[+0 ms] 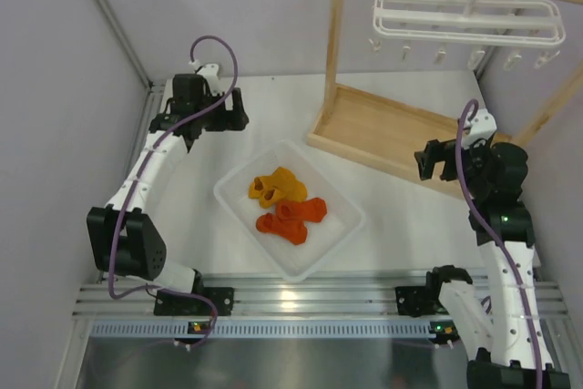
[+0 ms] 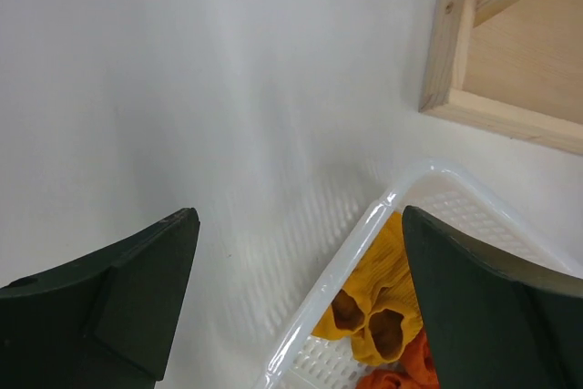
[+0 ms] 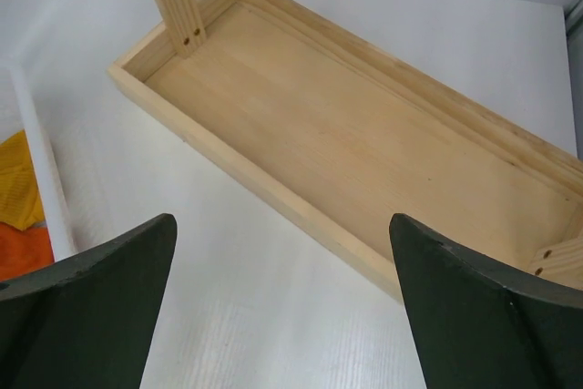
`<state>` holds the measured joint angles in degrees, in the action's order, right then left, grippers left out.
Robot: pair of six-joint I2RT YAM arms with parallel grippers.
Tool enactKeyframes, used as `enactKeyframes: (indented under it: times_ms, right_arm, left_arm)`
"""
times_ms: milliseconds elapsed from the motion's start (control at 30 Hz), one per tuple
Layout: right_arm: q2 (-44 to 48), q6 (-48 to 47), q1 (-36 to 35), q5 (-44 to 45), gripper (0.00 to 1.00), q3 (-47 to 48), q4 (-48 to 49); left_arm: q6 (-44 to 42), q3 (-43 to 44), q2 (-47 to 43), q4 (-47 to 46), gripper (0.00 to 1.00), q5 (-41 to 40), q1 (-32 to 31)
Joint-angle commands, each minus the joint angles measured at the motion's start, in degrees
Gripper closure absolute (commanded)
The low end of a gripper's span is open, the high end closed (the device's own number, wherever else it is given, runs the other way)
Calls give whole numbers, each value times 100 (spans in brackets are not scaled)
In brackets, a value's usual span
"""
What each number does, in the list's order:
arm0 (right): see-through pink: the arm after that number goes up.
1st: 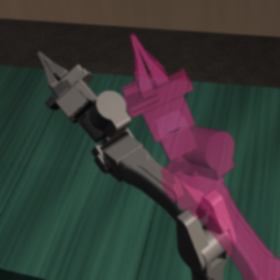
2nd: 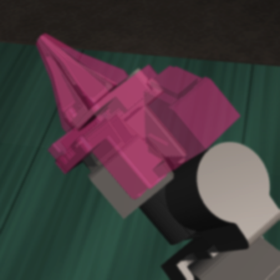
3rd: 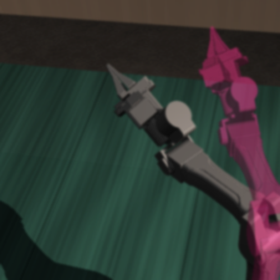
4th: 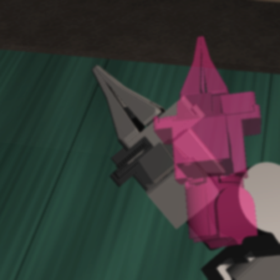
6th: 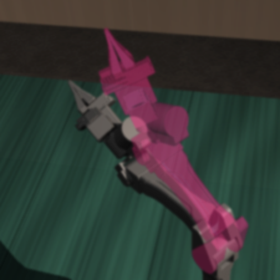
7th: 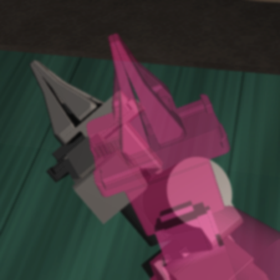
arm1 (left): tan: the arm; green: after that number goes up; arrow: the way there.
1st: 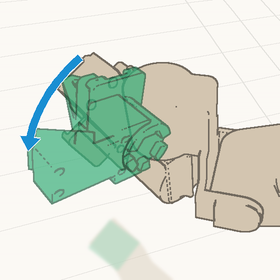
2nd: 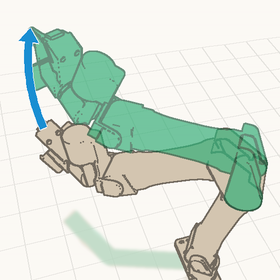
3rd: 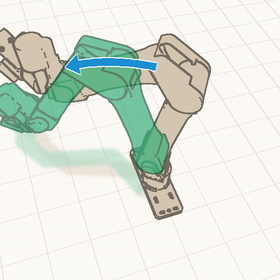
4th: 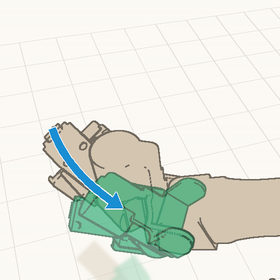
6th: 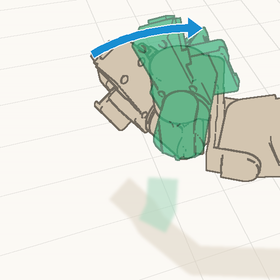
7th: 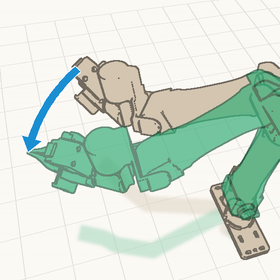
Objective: Clip the socks to the hanger
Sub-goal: Open the clamp at the hanger.
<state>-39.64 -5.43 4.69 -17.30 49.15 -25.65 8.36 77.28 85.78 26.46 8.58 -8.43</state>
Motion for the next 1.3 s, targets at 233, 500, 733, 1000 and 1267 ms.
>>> enactKeyframes:
  times_ms: [233, 500, 733, 1000, 1267]
  right_arm:
    - [-114, 138, 76, -529, 0, 402, 464]
    - [-352, 1359, 76, -72, 0, 851, 587]
    - [-378, 1800, 76, -316, 0, 1062, 1000]
    - [-545, 2371, 67, -793, 5, 1246, 1448]
    - [-843, 2582, 59, -784, 6, 1457, 1835]
  left_arm:
    - [1157, -555, -536, -4408, 2, 3139, -167]
    - [203, -363, -299, -5668, 12, 2140, -1547]
    - [166, -125, 552, -6957, 15, 1708, -2391]
    - [140, 893, 1826, -7725, 19, 1340, -2778]
    - [315, 2308, 2794, -7814, 24, 1216, -2893]
